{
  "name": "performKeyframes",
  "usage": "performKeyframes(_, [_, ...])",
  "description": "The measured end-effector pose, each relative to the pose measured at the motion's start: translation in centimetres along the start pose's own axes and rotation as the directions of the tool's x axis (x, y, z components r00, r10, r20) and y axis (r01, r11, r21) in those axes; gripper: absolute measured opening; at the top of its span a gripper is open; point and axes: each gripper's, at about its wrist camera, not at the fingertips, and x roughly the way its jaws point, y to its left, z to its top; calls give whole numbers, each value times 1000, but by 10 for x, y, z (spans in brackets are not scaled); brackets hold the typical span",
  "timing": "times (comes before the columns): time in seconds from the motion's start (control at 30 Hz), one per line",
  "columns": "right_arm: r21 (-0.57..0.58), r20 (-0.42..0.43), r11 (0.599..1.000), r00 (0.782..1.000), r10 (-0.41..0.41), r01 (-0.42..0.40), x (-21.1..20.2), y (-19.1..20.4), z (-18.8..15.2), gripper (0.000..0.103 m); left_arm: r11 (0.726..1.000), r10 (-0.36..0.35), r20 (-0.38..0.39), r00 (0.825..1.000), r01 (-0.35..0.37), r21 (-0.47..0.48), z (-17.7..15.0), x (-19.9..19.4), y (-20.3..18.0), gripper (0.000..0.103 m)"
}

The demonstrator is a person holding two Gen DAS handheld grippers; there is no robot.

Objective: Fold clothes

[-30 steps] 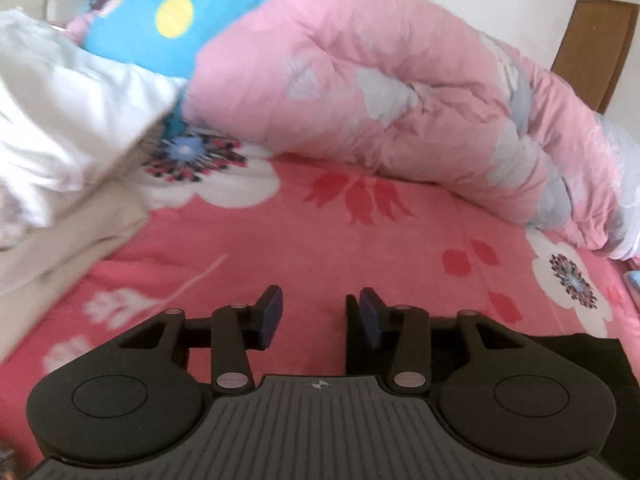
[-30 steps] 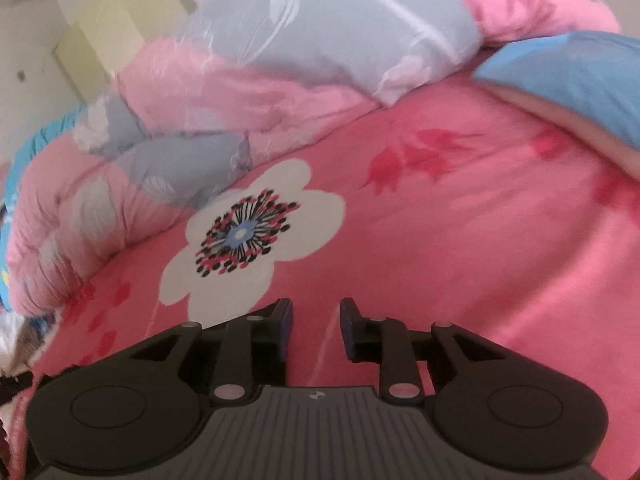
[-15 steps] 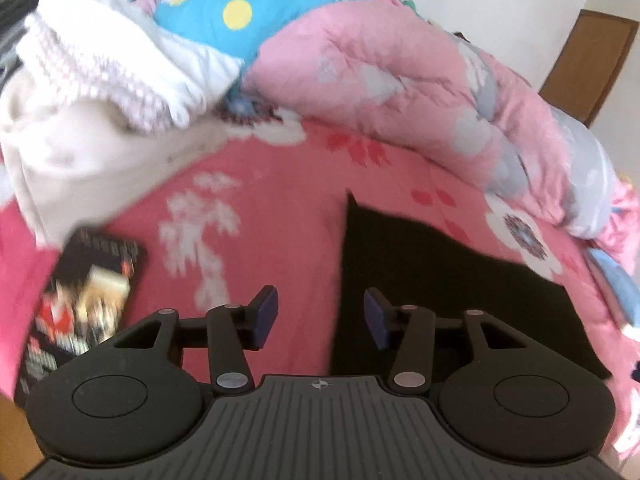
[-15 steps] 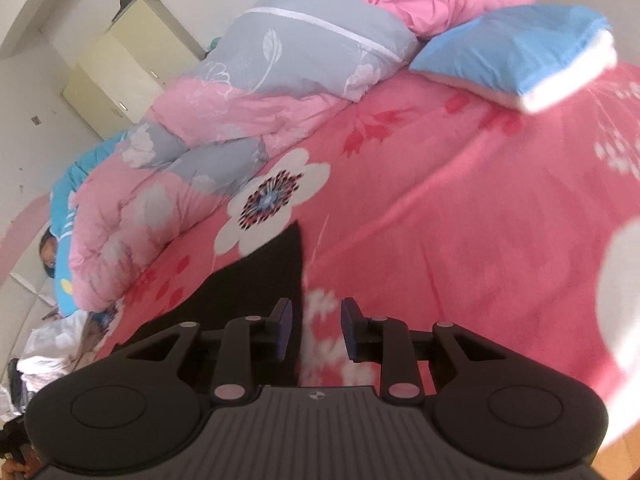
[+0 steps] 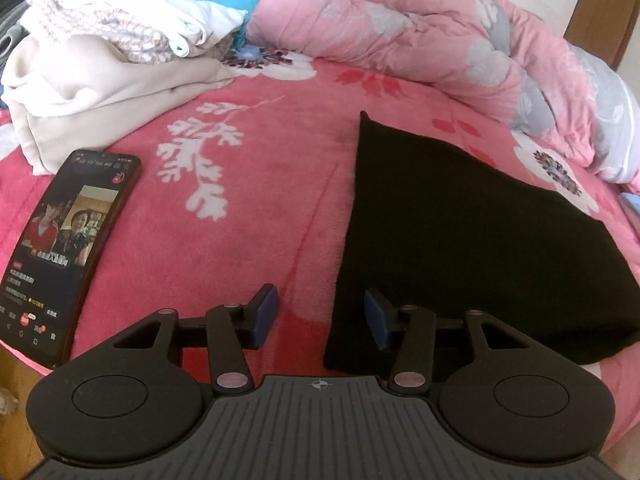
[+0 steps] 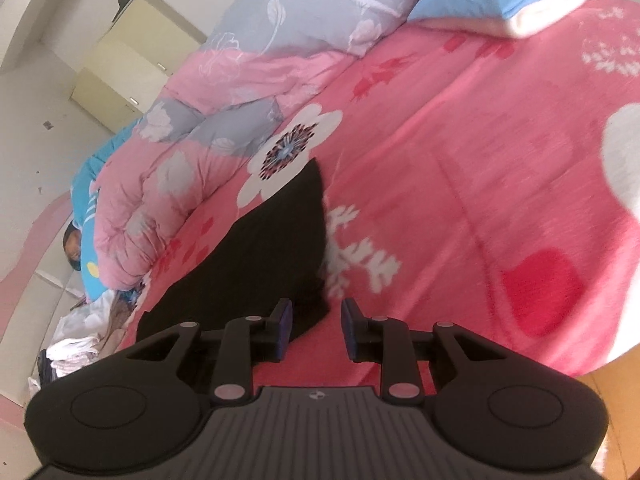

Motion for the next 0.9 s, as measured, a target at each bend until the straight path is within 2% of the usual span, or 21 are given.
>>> performKeyframes(0.1, [17, 0, 1000, 1000, 9, -9, 10, 3, 3, 29, 1000, 15, 12, 1000, -15, 19, -1, -3, -2, 48])
performKeyframes(0.27, [31, 7, 999, 1000, 19, -20, 17, 2, 5, 29, 996, 30, 100, 995, -37, 75, -5, -24, -15, 48])
performKeyframes(0.33, [40, 11, 999, 1000, 18, -19, 18, -2, 5, 29, 992, -12, 140, 990, -7, 130, -5, -34, -28, 48])
performKeyframes(0.4, [53, 17, 998, 1000, 24, -24, 18, -6, 5, 29, 977, -88, 157, 984, 54, 207, -5, -42, -49, 51])
performKeyframes(0.47, [69, 21, 997, 999, 31, -32, 18, -12, 4, 29, 945, -174, 138, 975, 126, 301, -6, -44, -77, 55])
performKeyframes(0.57, [98, 25, 994, 999, 39, -42, 21, -21, 4, 29, 872, -279, 79, 957, 218, 439, -12, -39, -124, 58])
performKeyframes(0.67, [129, 28, 990, 998, 56, -60, 23, -29, 3, 29, 775, -331, 16, 943, 263, 575, -23, -24, -173, 58])
performKeyframes(0.77, [130, 23, 988, 996, 83, -85, 26, -31, 1, 29, 682, -330, -16, 944, 251, 687, -38, -8, -213, 58])
performKeyframes(0.8, [120, 18, 989, 996, 88, -89, 28, -29, 1, 28, 667, -329, -24, 944, 251, 701, -41, -5, -223, 58])
performKeyframes(0.9, [88, 5, 991, 995, 101, -101, 33, -23, 2, 26, 648, -345, -54, 937, 279, 709, -43, 6, -244, 58])
